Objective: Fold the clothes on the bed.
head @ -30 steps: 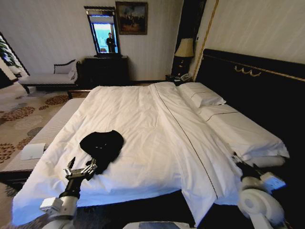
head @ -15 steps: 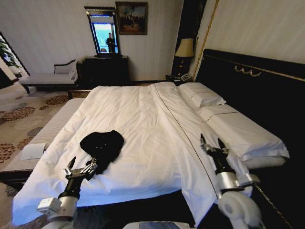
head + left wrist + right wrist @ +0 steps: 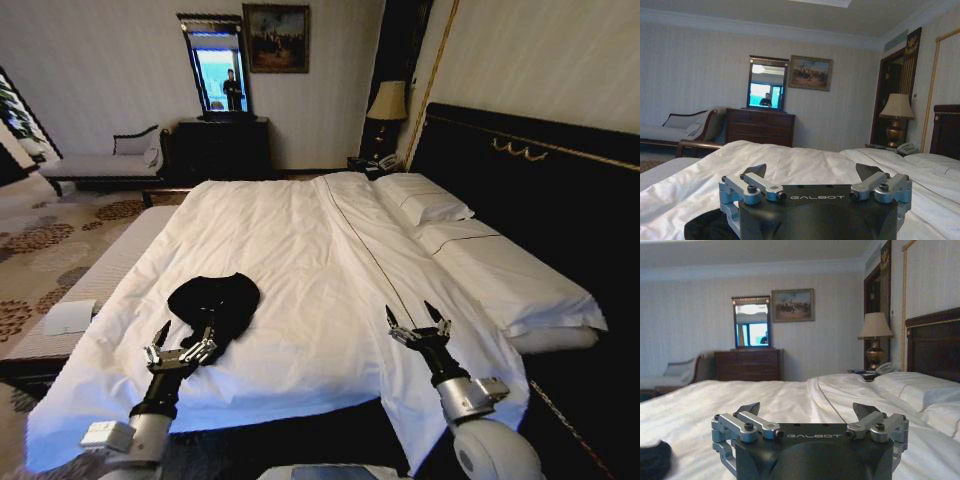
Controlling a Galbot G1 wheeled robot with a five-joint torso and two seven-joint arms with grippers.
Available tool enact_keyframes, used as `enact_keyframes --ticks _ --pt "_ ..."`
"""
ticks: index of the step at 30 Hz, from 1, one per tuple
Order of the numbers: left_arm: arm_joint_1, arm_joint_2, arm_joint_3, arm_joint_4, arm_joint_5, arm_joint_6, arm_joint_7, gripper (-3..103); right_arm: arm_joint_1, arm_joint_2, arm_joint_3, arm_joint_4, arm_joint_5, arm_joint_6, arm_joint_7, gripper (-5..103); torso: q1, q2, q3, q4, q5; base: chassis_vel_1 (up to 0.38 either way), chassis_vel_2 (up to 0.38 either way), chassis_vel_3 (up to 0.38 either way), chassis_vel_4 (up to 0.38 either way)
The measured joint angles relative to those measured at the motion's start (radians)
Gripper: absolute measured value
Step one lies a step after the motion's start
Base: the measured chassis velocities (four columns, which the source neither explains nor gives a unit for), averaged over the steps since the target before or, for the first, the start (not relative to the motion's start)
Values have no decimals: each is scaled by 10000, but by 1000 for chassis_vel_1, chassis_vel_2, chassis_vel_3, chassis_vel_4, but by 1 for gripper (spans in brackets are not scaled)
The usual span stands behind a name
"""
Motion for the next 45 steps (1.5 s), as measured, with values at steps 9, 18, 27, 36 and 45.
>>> enact_keyframes --ticks 9,18,27,36,45 --pt "-60 -46 45 169 74 2 -29 100 -30 -158 -13 -360 189 1371 -196 100 0 0 0 0 0 0 0 0 0" --pt "-126 -47 -32 207 53 45 -70 100 -52 7 -7 -524 -246 1557 -351 100 0 0 0 0 0 0 0 0 0" --pt "-134 -35 -95 264 20 25 -85 100 -96 260 -143 -669 -479 1763 -525 100 0 0 0 0 -1 0 0 0 0" --pt "-126 -45 -86 260 19 25 -90 100 -88 296 -137 -716 -478 1828 -586 100 0 0 0 0 -1 0 0 0 0" --pt "-127 -54 -102 294 19 12 -92 100 -88 324 -147 -732 -493 1844 -598 100 1 -1 0 0 0 0 0 0 0"
